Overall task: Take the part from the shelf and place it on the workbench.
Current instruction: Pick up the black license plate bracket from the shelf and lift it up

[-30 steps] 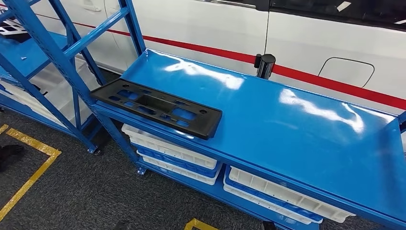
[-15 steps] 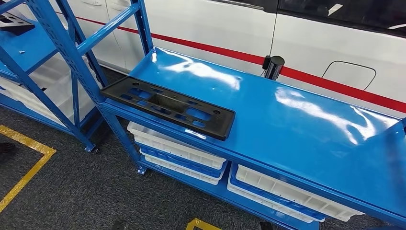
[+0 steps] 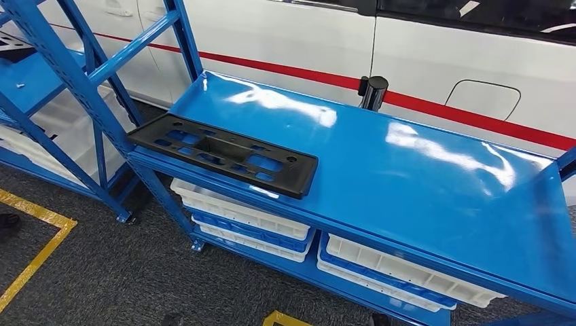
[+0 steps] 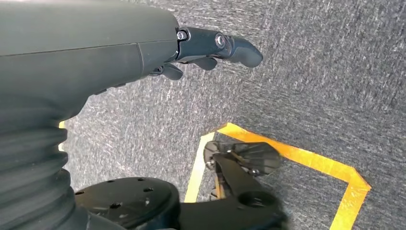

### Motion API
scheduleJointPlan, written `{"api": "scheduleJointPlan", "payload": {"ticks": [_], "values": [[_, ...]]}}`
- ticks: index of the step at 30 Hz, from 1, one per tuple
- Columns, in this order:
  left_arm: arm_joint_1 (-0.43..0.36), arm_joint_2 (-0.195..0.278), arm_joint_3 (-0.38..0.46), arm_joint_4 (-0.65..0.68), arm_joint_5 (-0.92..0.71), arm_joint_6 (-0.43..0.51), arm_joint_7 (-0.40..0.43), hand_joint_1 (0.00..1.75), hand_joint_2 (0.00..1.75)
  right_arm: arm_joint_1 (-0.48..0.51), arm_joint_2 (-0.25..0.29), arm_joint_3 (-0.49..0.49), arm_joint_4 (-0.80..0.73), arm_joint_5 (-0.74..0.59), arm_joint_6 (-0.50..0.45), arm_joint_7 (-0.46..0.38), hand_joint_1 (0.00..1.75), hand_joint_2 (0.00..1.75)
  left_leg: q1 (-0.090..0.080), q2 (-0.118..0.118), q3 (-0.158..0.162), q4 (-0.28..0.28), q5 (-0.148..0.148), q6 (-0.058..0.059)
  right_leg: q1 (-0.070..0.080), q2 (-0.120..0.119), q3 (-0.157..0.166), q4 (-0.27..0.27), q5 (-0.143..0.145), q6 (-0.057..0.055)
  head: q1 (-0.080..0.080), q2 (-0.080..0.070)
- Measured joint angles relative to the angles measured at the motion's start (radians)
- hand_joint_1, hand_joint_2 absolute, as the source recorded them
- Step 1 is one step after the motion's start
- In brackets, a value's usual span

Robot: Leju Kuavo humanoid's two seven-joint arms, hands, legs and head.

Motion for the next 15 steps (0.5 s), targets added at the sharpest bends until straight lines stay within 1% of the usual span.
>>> {"api": "scheduleJointPlan", "payload": {"ticks": [1,2,3,4,5,6,7,8,10,11,12,13,14,15], "values": [[0.001,0.0,0.0,0.0,0.0,0.0,0.0,0.0,1.75,0.0,0.0,0.0,0.0,0.0,0.001,0.0,0.0,0.0,0.005,0.0,-0.012,0.021,0.001,-0.005,-0.001,0.004,0.001,0.001,-0.001,0.0,0.0,0.0],[0.001,0.0,0.001,0.0,0.0,0.0,0.001,0.0,1.75,0.0,0.0,0.0,0.0,0.0,0.001,0.0,0.0,0.0,0.011,0.0,-0.004,0.0,0.023,-0.01,-0.004,0.01,0.003,0.001,-0.002,0.002,-0.001,0.0],[0.001,0.001,0.001,0.0,0.0,0.001,0.001,0.0,1.75,0.0,0.0,0.0,0.0,0.0,0.002,0.001,0.0,0.0,0.018,-0.001,0.023,-0.054,0.058,-0.015,-0.008,0.016,0.005,0.003,-0.004,0.006,0.0,0.0],[0.001,0.001,0.002,0.0,0.0,0.001,0.001,0.0,1.75,0.0,0.001,0.0,0.0,0.0,0.002,0.001,0.0,0.0,0.026,-0.008,0.058,-0.125,0.091,-0.022,-0.01,0.022,0.007,0.006,-0.008,0.011,-0.002,0.0],[0.001,0.001,0.002,0.001,0.0,0.001,0.002,0.0,1.75,-0.001,0.0,0.0,0.0,0.001,0.002,0.001,0.0,0.0,0.029,-0.018,0.089,-0.187,0.114,-0.026,-0.009,0.027,0.005,0.011,-0.012,0.019,-0.005,0.0],[0.0,0.001,0.003,0.002,0.0,0.001,0.002,0.0,1.75,-0.002,0.0,0.0,0.0,0.001,0.002,0.001,0.0,0.0,0.032,-0.026,0.109,-0.228,0.125,-0.026,-0.008,0.031,0.001,0.014,-0.016,0.027,-0.007,0.0],[-0.001,0.001,0.003,0.003,0.0,0.001,0.002,0.0,1.75,-0.002,0.0,0.0,0.0,0.001,0.002,0.001,0.0,0.0,0.03,-0.032,0.117,-0.247,0.126,-0.021,-0.006,0.035,-0.004,0.015,-0.018,0.033,-0.008,0.0],[-0.001,0.001,0.004,0.004,0.0,0.001,0.003,0.0,1.75,-0.001,-0.001,0.0,0.0,0.001,0.002,0.001,0.0,0.0,0.025,-0.033,0.117,-0.249,0.124,-0.01,-0.006,0.038,-0.008,0.014,-0.017,0.04,-0.009,0.0],[-0.002,0.001,0.005,0.004,0.0,0.001,0.003,0.0,1.75,0.001,0.0,0.0,0.0,0.001,0.002,0.001,0.0,0.0,0.019,-0.025,0.114,-0.252,0.129,0.011,-0.01,0.04,-0.012,0.012,-0.018,0.051,-0.007,0.0],[-0.002,0.001,0.006,0.004,0.0,0.001,0.003,0.0,1.75,0.001,0.0,0.0,0.0,0.001,0.002,0.001,0.0,0.0,0.018,-0.02,0.113,-0.254,0.132,0.021,-0.012,0.035,-0.02,0.031,-0.029,0.053,-0.006,0.0],[-0.002,0.001,0.006,0.004,0.0,0.001,0.003,0.0,1.75,0.0,0.0,0.0,0.0,0.001,0.002,0.001,0.0,0.0,0.017,-0.016,0.112,-0.256,0.134,0.029,-0.012,0.027,-0.039,0.071,-0.05,0.05,-0.005,0.0],[-0.002,0.002,0.007,0.004,0.0,0.001,0.003,0.0,1.75,0.0,0.0,0.0,0.0,0.002,0.002,0.001,0.0,0.0,0.015,-0.011,0.111,-0.256,0.135,0.035,-0.011,0.018,-0.069,0.132,-0.079,0.045,-0.002,0.0],[-0.002,0.002,0.007,0.004,0.0,0.001,0.004,0.0,1.75,-0.001,0.001,0.0,0.0,0.001,0.002,0.002,0.0,0.0,0.012,-0.006,0.109,-0.256,0.135,0.039,-0.01,0.012,-0.106,0.204,-0.109,0.04,-0.001,0.0],[-0.001,0.002,0.008,0.004,0.0,0.001,0.005,0.0,1.75,-0.001,0.001,0.0,0.001,0.001,0.002,0.002,0.0,0.0,0.009,-0.001,0.108,-0.256,0.135,0.041,-0.009,0.01,-0.138,0.267,-0.13,0.038,0.0,0.0]]}}
